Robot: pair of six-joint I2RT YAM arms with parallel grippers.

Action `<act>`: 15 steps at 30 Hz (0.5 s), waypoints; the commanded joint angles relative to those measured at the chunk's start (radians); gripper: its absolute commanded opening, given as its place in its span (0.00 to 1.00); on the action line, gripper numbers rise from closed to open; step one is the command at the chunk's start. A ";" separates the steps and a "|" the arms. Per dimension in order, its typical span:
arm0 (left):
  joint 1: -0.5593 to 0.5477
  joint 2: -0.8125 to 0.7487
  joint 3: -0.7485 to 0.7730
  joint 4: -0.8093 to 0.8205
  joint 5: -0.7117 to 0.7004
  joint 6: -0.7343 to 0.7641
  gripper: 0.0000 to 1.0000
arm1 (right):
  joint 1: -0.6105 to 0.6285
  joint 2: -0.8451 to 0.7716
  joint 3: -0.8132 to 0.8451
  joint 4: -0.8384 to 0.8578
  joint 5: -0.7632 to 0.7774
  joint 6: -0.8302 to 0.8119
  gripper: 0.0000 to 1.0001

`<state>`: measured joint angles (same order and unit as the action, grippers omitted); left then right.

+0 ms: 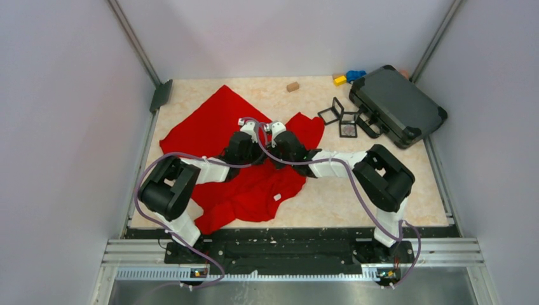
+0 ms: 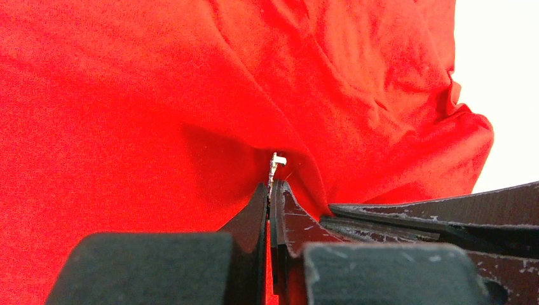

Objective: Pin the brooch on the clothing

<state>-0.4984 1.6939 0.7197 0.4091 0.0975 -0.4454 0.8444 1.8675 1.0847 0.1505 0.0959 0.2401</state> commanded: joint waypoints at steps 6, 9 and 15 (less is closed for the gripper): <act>-0.002 0.025 0.007 0.017 0.037 0.002 0.00 | 0.013 -0.032 -0.036 0.082 -0.087 -0.017 0.00; -0.002 0.024 0.005 0.023 0.040 -0.001 0.00 | 0.014 -0.027 -0.047 0.090 -0.090 -0.016 0.00; 0.005 0.010 -0.017 0.057 0.047 -0.010 0.00 | 0.014 -0.001 -0.057 0.085 -0.088 -0.016 0.00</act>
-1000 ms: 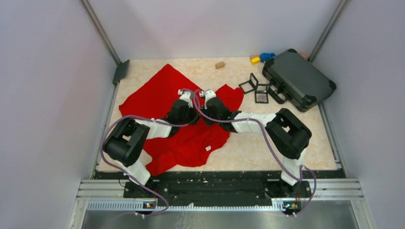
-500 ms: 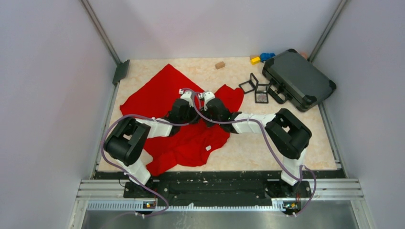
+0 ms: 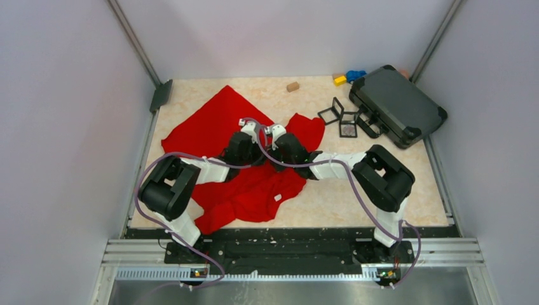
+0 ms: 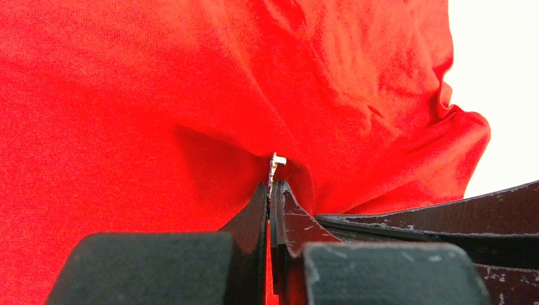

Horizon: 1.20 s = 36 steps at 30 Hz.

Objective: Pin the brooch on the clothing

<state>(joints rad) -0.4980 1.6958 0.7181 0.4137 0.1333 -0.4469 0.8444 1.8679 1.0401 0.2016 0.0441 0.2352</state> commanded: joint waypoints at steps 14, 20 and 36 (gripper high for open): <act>0.030 -0.023 -0.057 0.110 0.034 -0.030 0.00 | 0.014 0.056 -0.042 0.047 -0.035 0.007 0.00; 0.030 -0.055 -0.053 0.066 0.009 0.003 0.00 | 0.012 -0.003 -0.075 0.061 0.052 0.032 0.00; 0.029 -0.109 -0.020 -0.120 -0.015 0.016 0.00 | -0.009 -0.089 -0.076 0.066 0.178 0.082 0.00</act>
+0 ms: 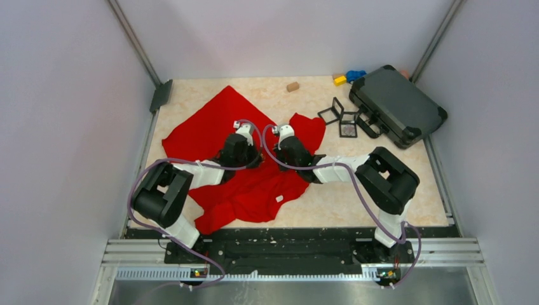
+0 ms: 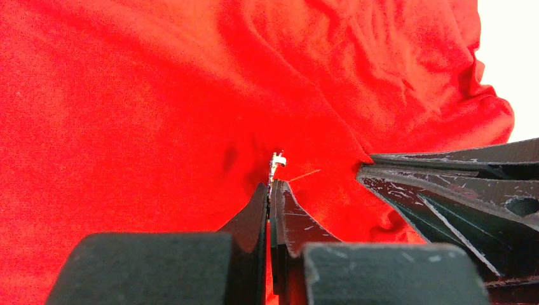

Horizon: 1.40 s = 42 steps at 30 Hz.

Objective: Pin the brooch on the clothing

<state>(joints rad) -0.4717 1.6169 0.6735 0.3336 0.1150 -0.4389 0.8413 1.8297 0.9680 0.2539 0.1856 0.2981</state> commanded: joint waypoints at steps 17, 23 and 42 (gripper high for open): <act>0.004 0.024 0.039 -0.007 0.069 -0.031 0.00 | 0.010 -0.058 -0.021 0.070 -0.093 -0.047 0.00; 0.004 0.032 0.043 -0.011 0.067 -0.028 0.00 | 0.019 -0.053 -0.017 0.070 -0.111 -0.067 0.00; 0.004 0.045 0.051 -0.013 0.074 -0.027 0.00 | 0.035 -0.017 -0.004 0.061 -0.159 -0.090 0.00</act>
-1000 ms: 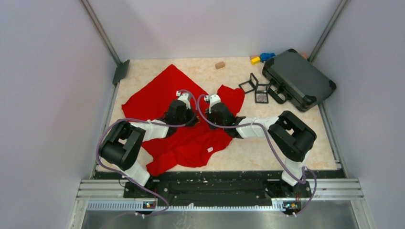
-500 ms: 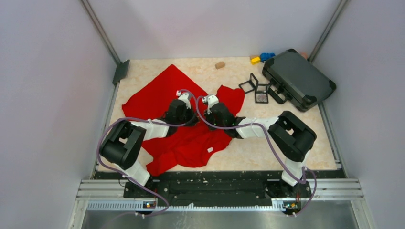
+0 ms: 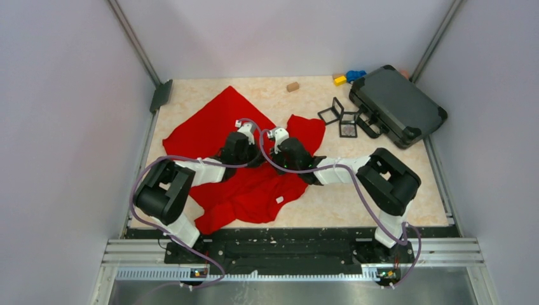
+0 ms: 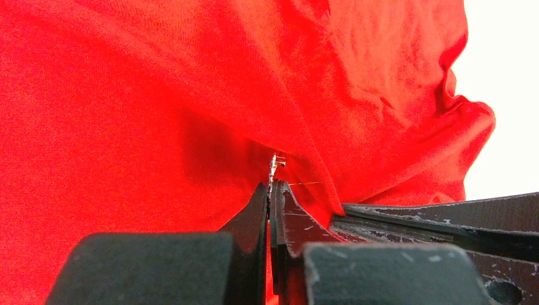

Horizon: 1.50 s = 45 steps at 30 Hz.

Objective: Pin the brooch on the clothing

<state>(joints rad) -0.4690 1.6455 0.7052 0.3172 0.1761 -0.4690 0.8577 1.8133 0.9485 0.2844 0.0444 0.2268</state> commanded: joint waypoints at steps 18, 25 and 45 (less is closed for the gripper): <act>0.001 0.047 0.008 0.071 0.090 -0.031 0.00 | 0.018 0.074 0.032 0.057 -0.073 -0.024 0.00; 0.001 0.059 0.010 0.083 0.111 -0.036 0.00 | 0.019 0.081 0.039 0.077 -0.071 -0.033 0.00; 0.083 0.063 0.002 0.127 0.277 -0.001 0.00 | 0.007 -0.192 -0.023 -0.033 0.098 -0.083 0.49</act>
<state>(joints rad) -0.4053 1.6955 0.7048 0.3985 0.3695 -0.4946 0.8623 1.7180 0.9558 0.2562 0.0490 0.1642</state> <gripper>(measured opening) 0.019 0.456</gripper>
